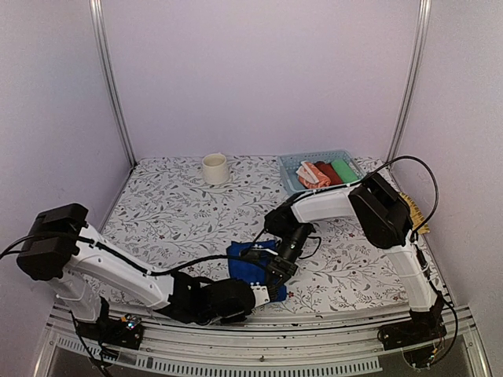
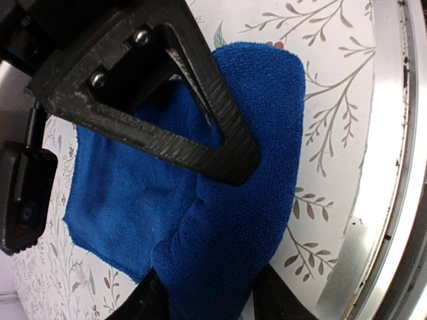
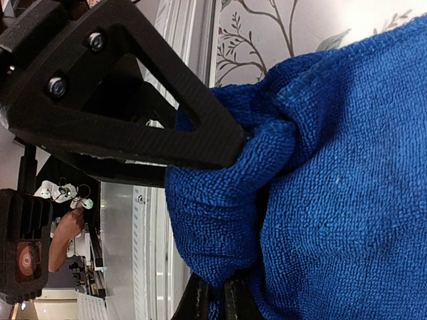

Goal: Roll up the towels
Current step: Roll the towel at the center of the board.

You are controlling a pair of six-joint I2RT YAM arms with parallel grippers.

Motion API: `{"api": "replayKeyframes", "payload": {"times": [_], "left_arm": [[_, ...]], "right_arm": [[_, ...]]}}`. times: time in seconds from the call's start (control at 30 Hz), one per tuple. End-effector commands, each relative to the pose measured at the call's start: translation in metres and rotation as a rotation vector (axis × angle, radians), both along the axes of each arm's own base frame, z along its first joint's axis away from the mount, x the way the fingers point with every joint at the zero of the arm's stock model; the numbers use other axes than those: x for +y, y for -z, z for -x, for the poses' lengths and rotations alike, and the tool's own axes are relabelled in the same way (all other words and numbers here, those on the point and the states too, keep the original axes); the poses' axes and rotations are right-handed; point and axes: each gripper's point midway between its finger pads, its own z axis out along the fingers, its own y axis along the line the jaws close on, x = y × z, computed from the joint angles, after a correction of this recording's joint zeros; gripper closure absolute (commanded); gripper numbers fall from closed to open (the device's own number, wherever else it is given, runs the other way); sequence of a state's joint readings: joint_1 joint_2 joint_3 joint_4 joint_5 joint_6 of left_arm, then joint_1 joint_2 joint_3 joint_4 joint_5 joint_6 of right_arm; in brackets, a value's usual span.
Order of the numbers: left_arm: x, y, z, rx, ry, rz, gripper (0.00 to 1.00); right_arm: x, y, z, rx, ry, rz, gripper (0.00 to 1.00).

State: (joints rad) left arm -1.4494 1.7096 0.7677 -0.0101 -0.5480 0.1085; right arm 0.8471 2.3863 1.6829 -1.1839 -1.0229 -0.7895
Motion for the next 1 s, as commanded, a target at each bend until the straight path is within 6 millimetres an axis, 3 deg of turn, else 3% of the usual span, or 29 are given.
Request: {"api": "replayKeyframes", "payload": {"times": [0.0,0.17,0.33,0.4,0.53,0.67,0.97], "left_arm": [[-0.007,-0.012,-0.003,-0.08,0.009,-0.063,0.57],[0.001,-0.032,0.005,-0.094,0.008,-0.038,0.52],[-0.011,-0.062,0.008,-0.17,0.02,-0.003,0.51],[-0.02,-0.056,0.016,-0.137,0.083,-0.008,0.5],[-0.032,-0.026,0.028,-0.032,0.167,-0.058,0.52],[-0.028,-0.003,0.011,0.03,0.101,-0.091,0.58],[-0.022,0.01,-0.006,0.022,0.054,-0.111,0.87]], "right_arm": [[-0.022,0.045,0.001,-0.058,-0.05,0.123,0.95],[-0.021,0.043,-0.001,-0.07,-0.047,0.123,0.95],[-0.021,0.044,-0.001,-0.07,-0.045,0.123,0.95],[-0.021,0.044,-0.001,-0.067,-0.045,0.124,0.95],[-0.022,0.045,-0.001,-0.071,-0.046,0.127,0.95],[-0.022,0.044,0.0,-0.065,-0.044,0.128,0.95],[-0.021,0.033,0.003,-0.053,-0.042,0.108,0.92]]}}
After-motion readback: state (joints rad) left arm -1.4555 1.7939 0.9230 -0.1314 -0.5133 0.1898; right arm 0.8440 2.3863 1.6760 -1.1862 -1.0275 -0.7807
